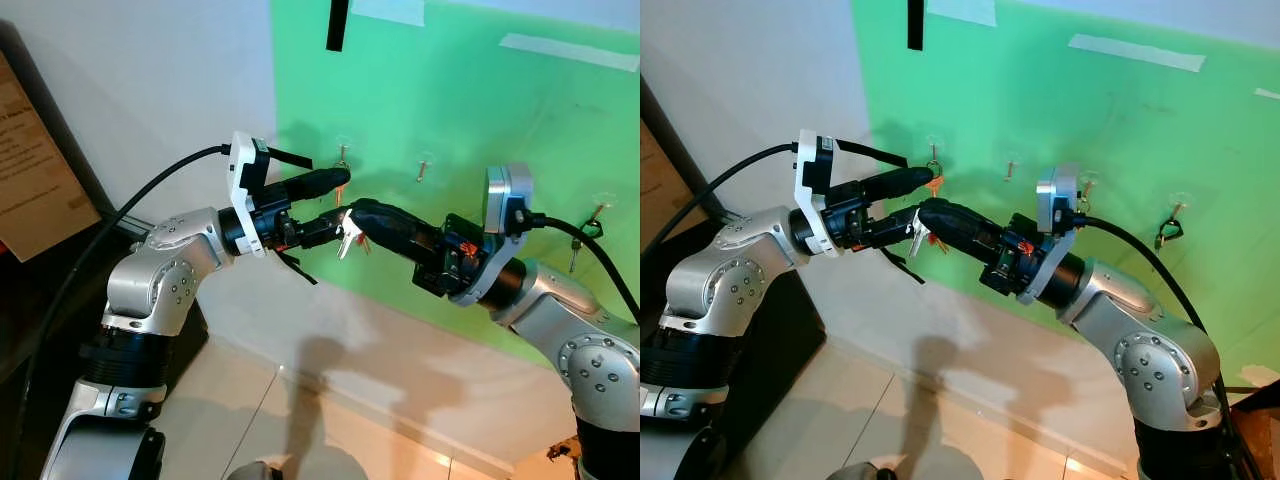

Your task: Hang keys on a hook

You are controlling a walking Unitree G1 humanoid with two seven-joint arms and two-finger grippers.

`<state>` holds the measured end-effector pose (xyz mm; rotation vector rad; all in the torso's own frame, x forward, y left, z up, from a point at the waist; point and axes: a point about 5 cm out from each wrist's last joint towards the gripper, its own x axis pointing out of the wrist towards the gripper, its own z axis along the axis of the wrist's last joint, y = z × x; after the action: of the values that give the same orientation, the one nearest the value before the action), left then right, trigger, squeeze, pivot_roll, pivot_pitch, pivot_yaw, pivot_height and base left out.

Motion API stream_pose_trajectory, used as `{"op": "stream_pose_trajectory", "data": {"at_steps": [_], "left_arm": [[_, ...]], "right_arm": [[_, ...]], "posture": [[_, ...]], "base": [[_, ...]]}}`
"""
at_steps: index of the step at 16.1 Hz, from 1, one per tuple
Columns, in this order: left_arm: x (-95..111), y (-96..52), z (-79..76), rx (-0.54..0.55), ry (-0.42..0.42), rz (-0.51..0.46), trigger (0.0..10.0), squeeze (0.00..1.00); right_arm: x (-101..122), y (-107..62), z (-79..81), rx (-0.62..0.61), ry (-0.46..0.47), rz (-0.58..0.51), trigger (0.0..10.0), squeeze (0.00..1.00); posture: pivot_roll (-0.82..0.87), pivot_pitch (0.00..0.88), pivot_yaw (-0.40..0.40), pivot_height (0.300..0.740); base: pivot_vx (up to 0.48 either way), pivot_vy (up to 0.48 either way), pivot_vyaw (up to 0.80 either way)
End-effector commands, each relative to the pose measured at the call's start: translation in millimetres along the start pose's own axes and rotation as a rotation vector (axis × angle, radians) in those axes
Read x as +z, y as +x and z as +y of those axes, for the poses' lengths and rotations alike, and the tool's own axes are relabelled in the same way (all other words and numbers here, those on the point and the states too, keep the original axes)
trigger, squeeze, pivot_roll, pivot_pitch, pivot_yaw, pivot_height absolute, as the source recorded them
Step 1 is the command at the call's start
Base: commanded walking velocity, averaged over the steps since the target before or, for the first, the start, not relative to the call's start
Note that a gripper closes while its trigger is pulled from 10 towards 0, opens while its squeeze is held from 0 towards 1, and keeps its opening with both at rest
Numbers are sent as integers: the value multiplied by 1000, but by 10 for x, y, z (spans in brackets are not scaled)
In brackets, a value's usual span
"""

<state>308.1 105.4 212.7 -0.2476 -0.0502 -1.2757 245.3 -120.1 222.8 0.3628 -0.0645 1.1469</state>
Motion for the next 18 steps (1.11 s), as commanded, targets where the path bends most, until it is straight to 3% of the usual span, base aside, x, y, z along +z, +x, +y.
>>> {"op": "stream_pose_trajectory", "data": {"at_steps": [1,4,7,10,13,16,18], "left_arm": [[70,122,-102,-107,3,-37,10000,0],[27,-59,278,188,69,10,10000,0],[139,-230,365,240,45,-42,10000,0],[186,-203,236,121,22,-59,10000,0],[2,-6,-36,-91,17,70,10000,0],[-180,-2,37,-34,82,215,10000,0],[-188,-19,42,-21,88,231,10000,0]], "right_arm": [[-42,-15,-106,-89,-24,42,10000,0],[-64,-36,-166,-143,-39,52,10000,0],[-78,-56,-196,-157,-50,67,10000,0],[-100,-44,-243,-186,-72,84,10000,0],[-79,0,-303,-222,-99,80,10000,0],[-53,23,-291,-219,-114,68,10000,0],[-49,24,-292,-220,-118,66,10000,0]], "posture": [[-127,0,45,740],[-131,0,49,740],[-126,0,46,740],[-117,0,39,740],[-122,0,44,740],[-130,0,51,740],[-129,0,49,740]], "base": [[0,0,0],[0,0,0],[0,0,0],[0,0,0],[0,0,0],[0,0,0],[0,0,0]]}}
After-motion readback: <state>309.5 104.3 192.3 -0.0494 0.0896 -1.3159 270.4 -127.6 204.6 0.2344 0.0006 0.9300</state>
